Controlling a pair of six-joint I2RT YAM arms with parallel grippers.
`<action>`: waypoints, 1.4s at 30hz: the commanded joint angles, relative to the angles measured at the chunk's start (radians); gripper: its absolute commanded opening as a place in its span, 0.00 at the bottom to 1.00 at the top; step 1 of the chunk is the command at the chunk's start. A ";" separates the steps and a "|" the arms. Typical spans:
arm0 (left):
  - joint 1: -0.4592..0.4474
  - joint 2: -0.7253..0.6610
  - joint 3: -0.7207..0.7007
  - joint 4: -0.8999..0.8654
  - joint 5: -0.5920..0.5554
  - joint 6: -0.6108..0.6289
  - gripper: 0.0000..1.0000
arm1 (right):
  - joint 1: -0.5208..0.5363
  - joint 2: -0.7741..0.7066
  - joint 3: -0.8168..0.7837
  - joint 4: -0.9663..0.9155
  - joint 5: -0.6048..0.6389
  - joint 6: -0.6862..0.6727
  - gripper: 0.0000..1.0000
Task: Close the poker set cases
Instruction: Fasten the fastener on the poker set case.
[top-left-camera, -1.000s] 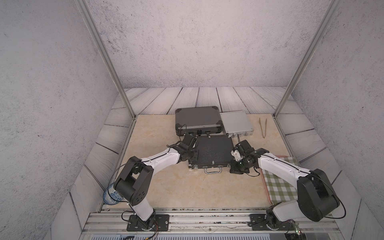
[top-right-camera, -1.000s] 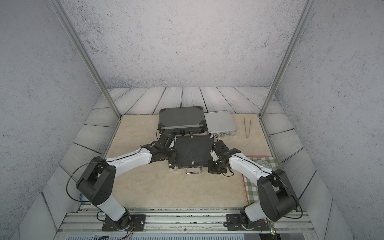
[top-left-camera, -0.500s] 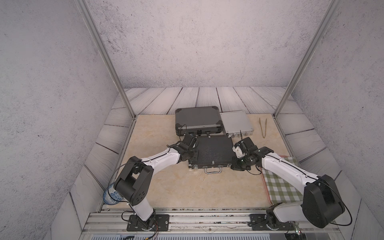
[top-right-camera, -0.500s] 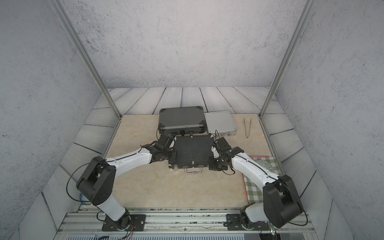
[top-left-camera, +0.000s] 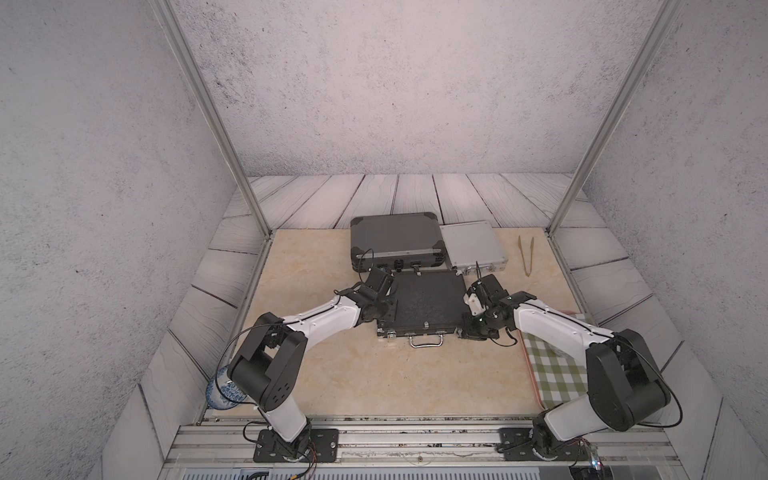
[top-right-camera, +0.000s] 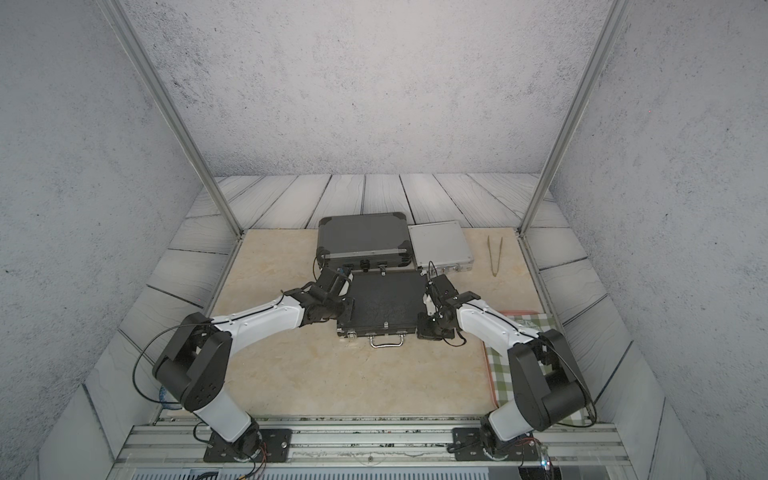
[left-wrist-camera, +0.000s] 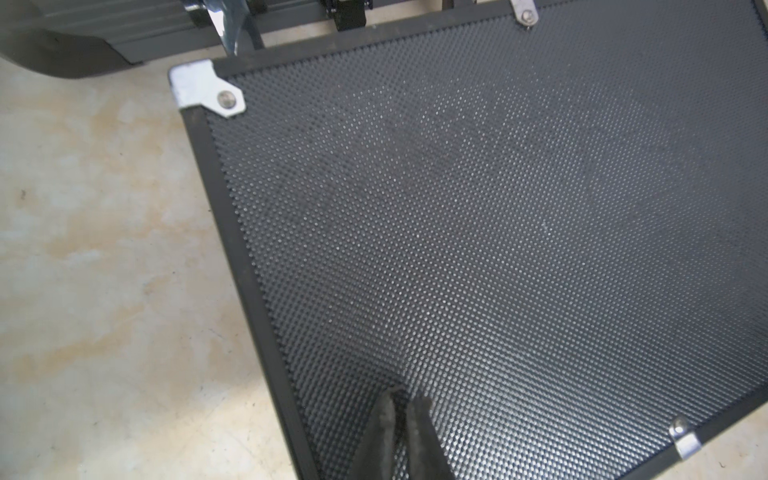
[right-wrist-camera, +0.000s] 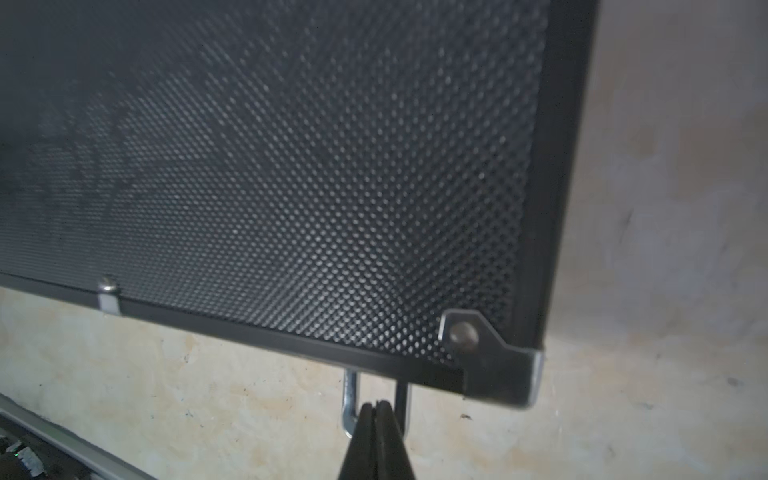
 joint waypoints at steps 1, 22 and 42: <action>-0.016 0.042 -0.036 -0.145 0.019 -0.001 0.12 | -0.011 0.047 -0.036 0.037 -0.007 0.009 0.06; -0.021 0.004 -0.065 -0.126 0.012 -0.010 0.11 | -0.029 0.011 -0.117 0.193 -0.027 0.130 0.15; 0.044 0.012 0.255 -0.143 -0.041 0.166 0.77 | -0.029 -0.187 -0.226 0.263 -0.008 0.453 0.62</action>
